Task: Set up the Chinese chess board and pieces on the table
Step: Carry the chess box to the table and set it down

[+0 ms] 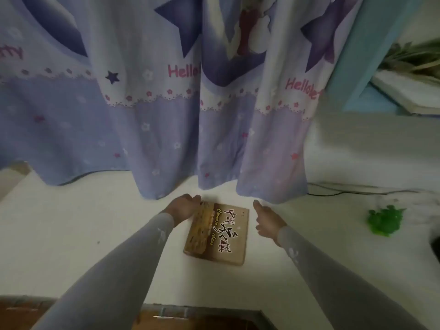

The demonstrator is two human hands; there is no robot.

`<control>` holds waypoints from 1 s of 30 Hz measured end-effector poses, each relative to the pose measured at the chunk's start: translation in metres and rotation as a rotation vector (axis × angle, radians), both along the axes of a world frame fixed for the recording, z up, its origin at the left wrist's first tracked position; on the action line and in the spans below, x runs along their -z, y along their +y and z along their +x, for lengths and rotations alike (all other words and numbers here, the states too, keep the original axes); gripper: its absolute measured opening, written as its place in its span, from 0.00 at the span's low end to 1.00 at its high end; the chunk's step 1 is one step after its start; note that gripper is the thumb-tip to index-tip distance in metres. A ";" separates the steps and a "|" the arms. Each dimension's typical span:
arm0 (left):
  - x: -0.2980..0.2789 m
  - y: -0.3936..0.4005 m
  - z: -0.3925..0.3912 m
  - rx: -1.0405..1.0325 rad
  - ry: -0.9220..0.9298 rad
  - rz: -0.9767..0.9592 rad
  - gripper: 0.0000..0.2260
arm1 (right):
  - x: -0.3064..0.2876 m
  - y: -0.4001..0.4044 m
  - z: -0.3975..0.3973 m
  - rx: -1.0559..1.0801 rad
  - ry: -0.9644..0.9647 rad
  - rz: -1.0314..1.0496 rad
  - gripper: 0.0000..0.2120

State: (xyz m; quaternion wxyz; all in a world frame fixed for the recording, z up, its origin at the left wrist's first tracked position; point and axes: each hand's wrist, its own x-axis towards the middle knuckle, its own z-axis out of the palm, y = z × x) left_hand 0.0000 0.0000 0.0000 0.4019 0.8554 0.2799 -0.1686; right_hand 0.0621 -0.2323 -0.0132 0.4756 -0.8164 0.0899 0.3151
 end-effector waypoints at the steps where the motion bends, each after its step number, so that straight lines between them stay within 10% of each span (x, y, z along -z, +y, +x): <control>1: 0.007 0.002 0.003 -0.014 0.026 0.006 0.26 | 0.002 0.002 -0.001 0.014 0.036 -0.009 0.23; 9: 0.055 0.007 0.001 -0.077 0.131 -0.223 0.26 | 0.040 0.019 -0.008 0.148 0.202 0.096 0.19; 19: 0.079 -0.001 -0.005 -0.093 0.084 -0.035 0.17 | 0.080 0.015 -0.010 0.260 0.202 0.231 0.18; 30: 0.015 0.020 0.003 -0.257 -0.097 -0.327 0.16 | 0.016 0.039 0.011 0.205 0.038 0.409 0.12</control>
